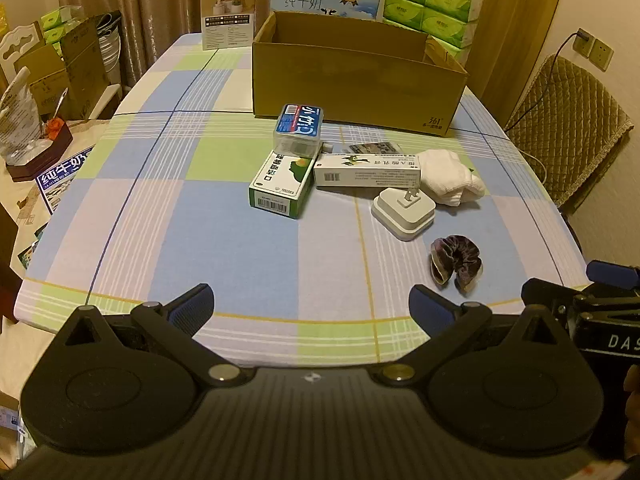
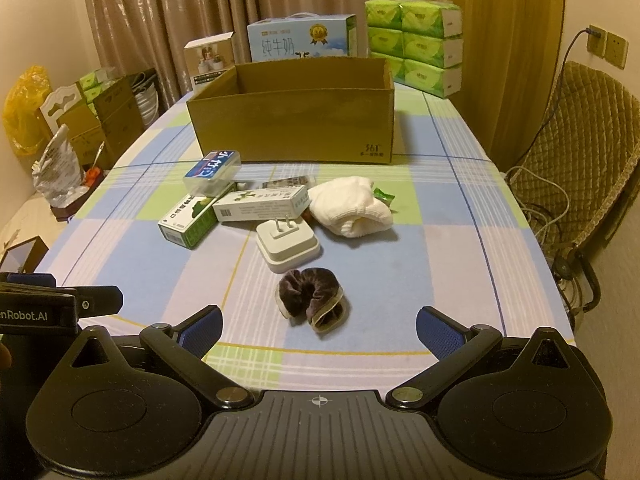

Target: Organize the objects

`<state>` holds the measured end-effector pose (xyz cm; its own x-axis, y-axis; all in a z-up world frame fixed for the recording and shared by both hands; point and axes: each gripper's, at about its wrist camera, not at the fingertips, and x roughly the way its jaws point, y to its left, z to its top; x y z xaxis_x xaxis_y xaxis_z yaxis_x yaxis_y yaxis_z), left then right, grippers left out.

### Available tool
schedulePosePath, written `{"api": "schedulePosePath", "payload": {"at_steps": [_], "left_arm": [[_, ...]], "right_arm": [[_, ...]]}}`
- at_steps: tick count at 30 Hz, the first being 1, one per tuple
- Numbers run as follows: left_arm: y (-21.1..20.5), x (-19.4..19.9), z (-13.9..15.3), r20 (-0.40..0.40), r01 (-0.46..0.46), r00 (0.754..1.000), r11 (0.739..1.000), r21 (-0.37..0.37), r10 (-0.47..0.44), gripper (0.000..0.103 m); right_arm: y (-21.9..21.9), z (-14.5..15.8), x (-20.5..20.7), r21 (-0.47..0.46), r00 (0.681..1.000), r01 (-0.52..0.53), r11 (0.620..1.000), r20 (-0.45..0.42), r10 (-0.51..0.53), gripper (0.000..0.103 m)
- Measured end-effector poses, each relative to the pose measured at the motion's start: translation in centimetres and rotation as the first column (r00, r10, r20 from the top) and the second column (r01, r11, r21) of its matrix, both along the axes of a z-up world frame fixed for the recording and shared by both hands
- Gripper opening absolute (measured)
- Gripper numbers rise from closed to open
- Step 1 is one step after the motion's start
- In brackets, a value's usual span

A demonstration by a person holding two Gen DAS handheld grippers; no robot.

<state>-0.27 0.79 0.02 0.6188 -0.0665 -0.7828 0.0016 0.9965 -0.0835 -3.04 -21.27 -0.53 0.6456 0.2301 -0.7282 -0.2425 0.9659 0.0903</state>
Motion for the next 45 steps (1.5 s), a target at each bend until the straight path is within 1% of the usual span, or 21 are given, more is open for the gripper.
{"api": "schedulePosePath", "payload": {"at_steps": [35, 38, 39, 40, 45], "left_arm": [[0.4, 0.1, -0.6, -0.007, -0.004, 1.000, 1.000, -0.012, 0.004, 0.102], [0.5, 0.4, -0.7, -0.004, -0.002, 1.000, 1.000, -0.011, 0.002, 0.102], [0.7, 0.7, -0.6, -0.004, -0.001, 1.000, 1.000, -0.013, 0.001, 0.102], [0.8, 0.8, -0.7, -0.004, -0.001, 1.000, 1.000, -0.014, 0.001, 0.102], [1.3, 2.1, -1.0, -0.019, -0.009, 1.000, 1.000, -0.025, 0.008, 0.102]], "right_arm": [[0.5, -1.0, 0.0, -0.005, 1.000, -0.017, 1.000, 0.004, 0.017, 0.101], [0.7, -1.1, 0.3, -0.006, 1.000, -0.025, 1.000, 0.005, 0.025, 0.097], [0.8, -1.2, 0.4, -0.003, 1.000, -0.027, 1.000, 0.004, 0.027, 0.093], [0.8, -1.3, 0.6, 0.000, 1.000, -0.027, 1.000, 0.000, 0.027, 0.092], [1.1, -2.1, 1.6, -0.003, 1.000, -0.029, 1.000, -0.012, 0.029, 0.090]]}}
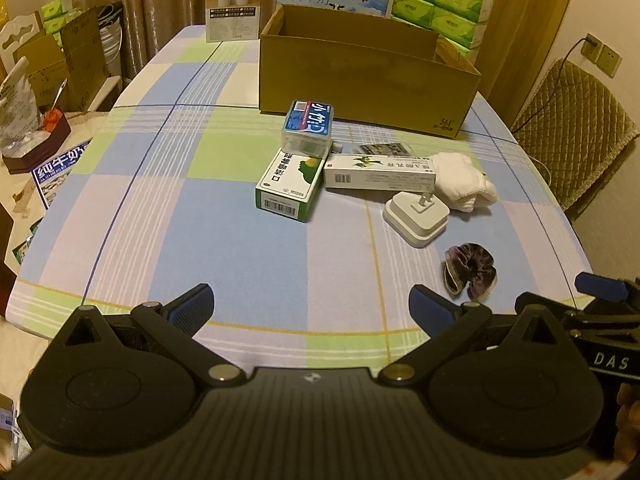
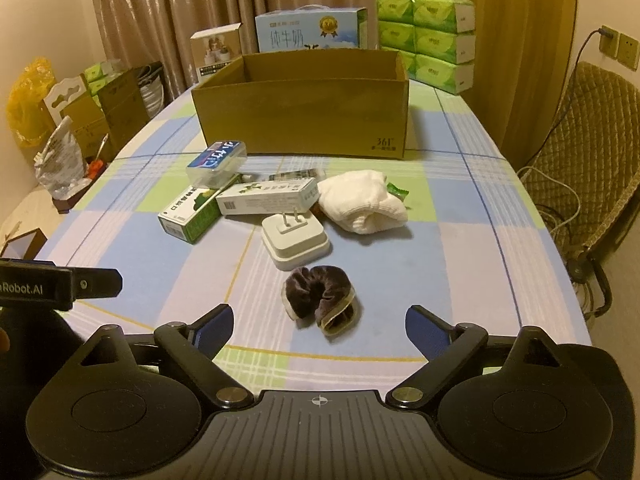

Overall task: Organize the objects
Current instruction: 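Move the right tool toward the brown scrunchie on the table, then grasp the scrunchie with the right tool while the left tool grasps the green-white medicine box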

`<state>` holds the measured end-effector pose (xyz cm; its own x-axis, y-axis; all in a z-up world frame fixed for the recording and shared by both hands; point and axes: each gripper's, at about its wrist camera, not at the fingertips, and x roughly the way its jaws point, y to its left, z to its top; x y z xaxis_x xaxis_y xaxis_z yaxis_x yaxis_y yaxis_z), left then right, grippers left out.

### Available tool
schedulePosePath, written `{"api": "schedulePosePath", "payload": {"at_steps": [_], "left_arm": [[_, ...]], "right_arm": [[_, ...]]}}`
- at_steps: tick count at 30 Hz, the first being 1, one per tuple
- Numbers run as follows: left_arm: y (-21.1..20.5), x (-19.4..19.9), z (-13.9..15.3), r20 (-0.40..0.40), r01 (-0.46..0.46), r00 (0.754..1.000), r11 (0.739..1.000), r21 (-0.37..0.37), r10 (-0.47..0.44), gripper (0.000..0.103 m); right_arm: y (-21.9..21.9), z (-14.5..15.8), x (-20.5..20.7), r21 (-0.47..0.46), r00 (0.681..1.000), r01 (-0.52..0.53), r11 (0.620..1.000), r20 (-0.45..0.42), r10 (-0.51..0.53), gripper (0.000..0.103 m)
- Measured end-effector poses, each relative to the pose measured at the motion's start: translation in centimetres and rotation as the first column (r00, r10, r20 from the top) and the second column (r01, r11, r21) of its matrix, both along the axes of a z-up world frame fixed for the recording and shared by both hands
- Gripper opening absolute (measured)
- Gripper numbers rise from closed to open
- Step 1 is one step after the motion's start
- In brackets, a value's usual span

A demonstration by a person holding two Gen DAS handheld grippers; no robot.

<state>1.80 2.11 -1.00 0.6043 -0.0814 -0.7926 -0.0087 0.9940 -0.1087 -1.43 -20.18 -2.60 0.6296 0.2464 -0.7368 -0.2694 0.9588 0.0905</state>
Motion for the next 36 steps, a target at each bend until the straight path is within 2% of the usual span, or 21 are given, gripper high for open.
{"api": "schedulePosePath", "payload": {"at_steps": [6, 14, 20, 23, 24, 28, 36], "left_arm": [[0.3, 2.0, -0.8, -0.012, 0.012, 1.000, 1.000, 0.016, -0.012, 0.102], [0.3, 5.5, -2.5, -0.039, 0.042, 0.998, 0.999, 0.014, -0.041, 0.102], [0.2, 7.6, -4.0, -0.063, 0.063, 0.996, 0.998, 0.006, -0.063, 0.102], [0.1, 8.5, -4.6, -0.073, 0.070, 0.995, 0.997, 0.006, -0.070, 0.102], [0.1, 8.8, -4.8, -0.075, 0.073, 0.995, 0.997, 0.008, -0.072, 0.102], [0.0, 10.0, -5.3, -0.074, 0.084, 0.994, 0.996, 0.017, -0.083, 0.102], [0.1, 13.1, -5.9, -0.044, 0.129, 0.991, 0.988, 0.089, -0.126, 0.101]], "right_arm": [[0.4, -1.9, 2.2, 0.000, 0.999, -0.001, 1.000, -0.042, 0.001, 0.082], [1.1, -5.4, 5.1, -0.021, 0.995, -0.008, 1.000, -0.103, 0.006, 0.076], [1.4, -7.3, 6.8, -0.025, 0.991, -0.006, 1.000, -0.134, 0.002, 0.065], [1.4, -7.7, 7.1, -0.036, 0.991, -0.002, 0.999, -0.133, -0.003, 0.049], [1.3, -7.7, 7.2, -0.041, 0.992, 0.002, 0.999, -0.128, -0.007, 0.040], [0.7, -7.2, 7.5, -0.028, 0.994, 0.023, 0.999, -0.105, -0.026, 0.024], [0.4, -6.1, 8.7, -0.023, 0.996, 0.035, 0.999, -0.075, -0.037, 0.020]]}}
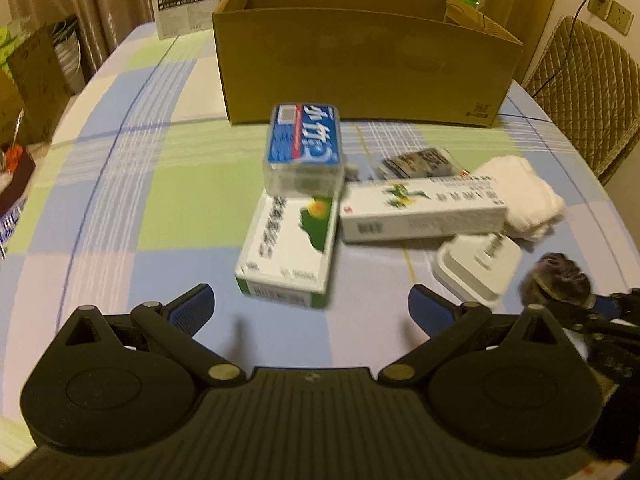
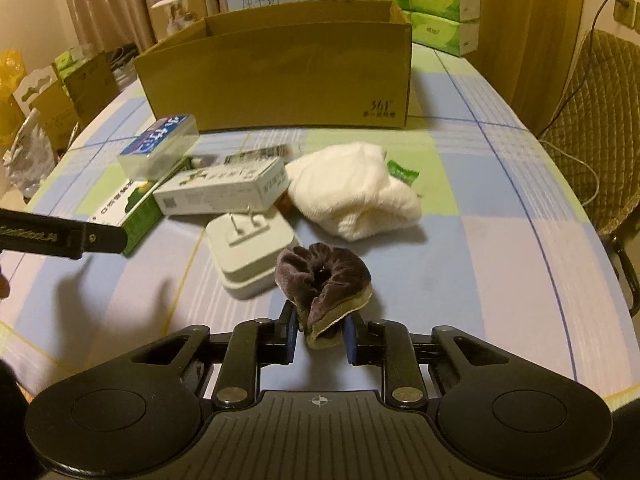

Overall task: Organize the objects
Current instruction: 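Grasp the scrunchie with the right tool while the left tool grasps the green-white medicine box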

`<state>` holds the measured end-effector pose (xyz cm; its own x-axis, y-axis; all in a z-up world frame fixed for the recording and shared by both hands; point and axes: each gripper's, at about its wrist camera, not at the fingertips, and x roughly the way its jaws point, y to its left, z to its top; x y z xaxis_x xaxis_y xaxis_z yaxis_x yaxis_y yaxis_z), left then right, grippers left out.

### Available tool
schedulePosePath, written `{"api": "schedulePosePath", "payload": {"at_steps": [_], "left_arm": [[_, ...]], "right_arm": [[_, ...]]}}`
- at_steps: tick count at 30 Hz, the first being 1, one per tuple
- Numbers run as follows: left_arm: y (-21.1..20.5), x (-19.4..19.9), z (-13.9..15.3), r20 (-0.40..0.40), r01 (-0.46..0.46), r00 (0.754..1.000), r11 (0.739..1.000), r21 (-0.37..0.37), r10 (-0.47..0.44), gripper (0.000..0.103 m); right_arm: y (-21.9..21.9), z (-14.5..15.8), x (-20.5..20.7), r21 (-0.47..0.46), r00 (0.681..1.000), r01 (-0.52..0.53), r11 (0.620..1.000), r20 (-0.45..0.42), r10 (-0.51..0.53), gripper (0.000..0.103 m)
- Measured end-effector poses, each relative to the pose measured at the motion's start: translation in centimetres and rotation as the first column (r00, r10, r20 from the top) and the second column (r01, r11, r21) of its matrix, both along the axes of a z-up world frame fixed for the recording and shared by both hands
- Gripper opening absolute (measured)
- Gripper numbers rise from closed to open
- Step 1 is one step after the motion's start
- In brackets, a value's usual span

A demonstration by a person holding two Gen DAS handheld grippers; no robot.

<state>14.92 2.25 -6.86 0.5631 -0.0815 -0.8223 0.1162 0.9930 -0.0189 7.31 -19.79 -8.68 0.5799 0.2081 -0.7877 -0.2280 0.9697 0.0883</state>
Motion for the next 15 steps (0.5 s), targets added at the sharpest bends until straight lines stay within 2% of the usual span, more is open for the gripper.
{"api": "schedulePosePath", "payload": {"at_steps": [4, 7, 10, 14, 15], "left_arm": [[0.3, 2.2, -0.8, 0.009, 0.040, 0.999, 0.998, 0.046, -0.041, 0.094], [0.5, 3.4, -1.5, 0.010, 0.066, 0.998, 0.997, 0.046, -0.066, 0.086], [0.3, 4.3, -2.1, 0.008, 0.100, 0.995, 0.994, 0.051, -0.100, 0.075], [-0.2, 4.6, -2.7, -0.003, 0.106, 0.994, 0.992, 0.068, -0.106, 0.051], [-0.2, 4.4, -2.7, -0.001, 0.104, 0.995, 0.992, 0.066, -0.104, 0.051]], "right_arm": [[0.1, -0.3, 0.5, -0.002, 1.000, 0.000, 1.000, -0.009, 0.000, 0.020], [0.2, -0.6, 0.7, -0.006, 1.000, 0.000, 1.000, -0.014, 0.000, 0.020], [0.2, -0.8, 0.9, -0.009, 1.000, 0.000, 1.000, -0.023, 0.000, 0.020], [0.2, -0.8, 1.0, -0.011, 1.000, 0.001, 1.000, -0.022, -0.001, 0.020], [0.2, -0.7, 0.9, -0.011, 1.000, 0.001, 1.000, -0.021, -0.001, 0.020]]}}
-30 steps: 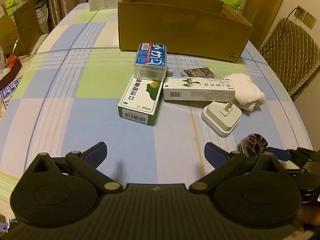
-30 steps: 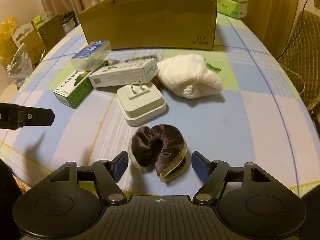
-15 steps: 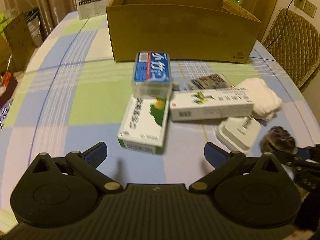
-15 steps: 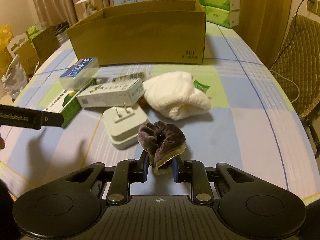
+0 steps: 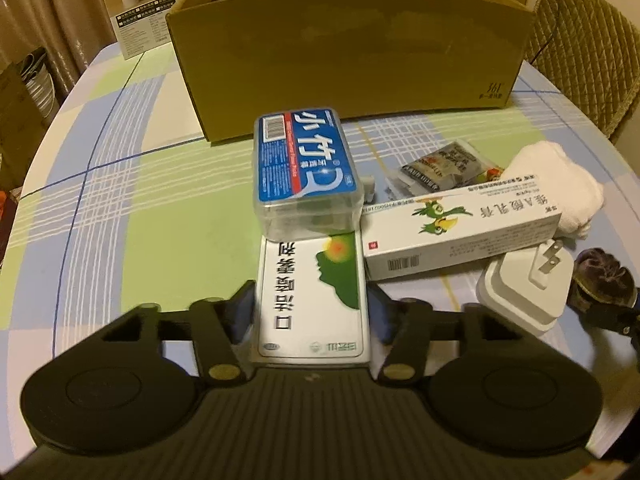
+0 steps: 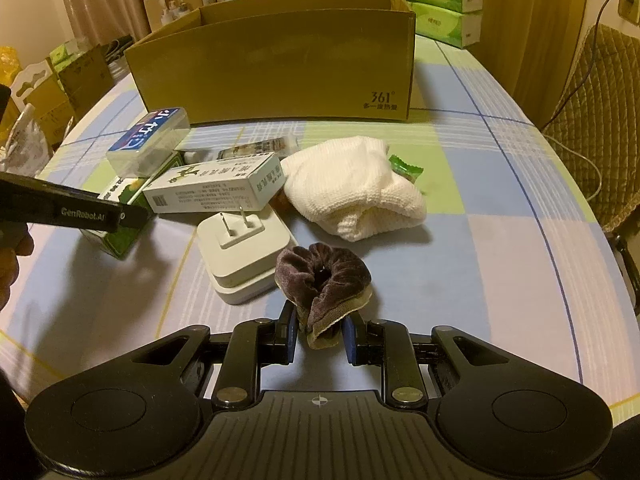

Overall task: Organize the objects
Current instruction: 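Grasp the scrunchie with the right tool while the left tool grasps the green-white medicine box, then carry the scrunchie and medicine box into the cardboard box with both tools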

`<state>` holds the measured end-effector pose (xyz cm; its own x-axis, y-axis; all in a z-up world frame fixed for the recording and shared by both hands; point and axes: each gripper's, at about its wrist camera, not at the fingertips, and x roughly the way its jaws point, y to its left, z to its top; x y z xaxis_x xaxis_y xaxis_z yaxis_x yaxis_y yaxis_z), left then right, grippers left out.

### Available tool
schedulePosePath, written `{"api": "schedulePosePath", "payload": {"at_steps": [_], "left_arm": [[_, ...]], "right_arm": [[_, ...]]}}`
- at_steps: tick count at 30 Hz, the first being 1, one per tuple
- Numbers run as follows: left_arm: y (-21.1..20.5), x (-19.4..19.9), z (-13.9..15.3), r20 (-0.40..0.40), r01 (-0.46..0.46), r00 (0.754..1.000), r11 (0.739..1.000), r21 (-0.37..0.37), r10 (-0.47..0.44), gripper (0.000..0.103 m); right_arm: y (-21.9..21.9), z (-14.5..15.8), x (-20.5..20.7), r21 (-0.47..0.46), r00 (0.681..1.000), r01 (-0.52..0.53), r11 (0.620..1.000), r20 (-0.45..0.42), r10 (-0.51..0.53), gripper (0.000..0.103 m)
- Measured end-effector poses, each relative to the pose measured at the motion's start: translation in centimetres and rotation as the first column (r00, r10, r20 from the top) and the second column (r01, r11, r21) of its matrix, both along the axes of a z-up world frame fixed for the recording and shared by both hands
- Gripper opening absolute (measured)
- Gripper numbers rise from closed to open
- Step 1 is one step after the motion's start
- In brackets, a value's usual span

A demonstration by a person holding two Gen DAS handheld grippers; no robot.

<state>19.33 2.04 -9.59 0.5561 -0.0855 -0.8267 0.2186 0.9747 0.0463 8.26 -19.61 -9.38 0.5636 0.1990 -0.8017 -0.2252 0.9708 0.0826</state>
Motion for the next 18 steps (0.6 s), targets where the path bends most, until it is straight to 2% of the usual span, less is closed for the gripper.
{"api": "schedulePosePath", "payload": {"at_steps": [5, 9, 15, 18], "left_arm": [[-0.7, -3.2, 0.9, -0.019, -0.028, 0.999, 0.999, 0.044, 0.029, 0.051], [-1.1, -5.6, 0.9, -0.037, -0.036, 0.999, 0.999, 0.032, 0.037, 0.052], [-1.5, -4.9, -0.1, -0.034, -0.035, 0.999, 0.999, 0.038, 0.036, 0.058], [-1.6, -4.1, -0.3, -0.018, -0.038, 0.999, 0.998, 0.056, 0.039, 0.057]], "right_arm": [[-0.1, 0.2, -0.2, 0.007, 1.000, 0.004, 1.000, 0.003, -0.004, 0.020], [0.1, 0.3, -0.5, 0.015, 1.000, -0.001, 1.000, 0.001, 0.001, 0.020], [-0.3, 0.7, -0.7, 0.023, 1.000, 0.008, 1.000, 0.006, -0.009, 0.020], [-0.7, 0.7, -0.6, 0.025, 1.000, 0.023, 0.999, 0.008, -0.023, 0.020]]}}
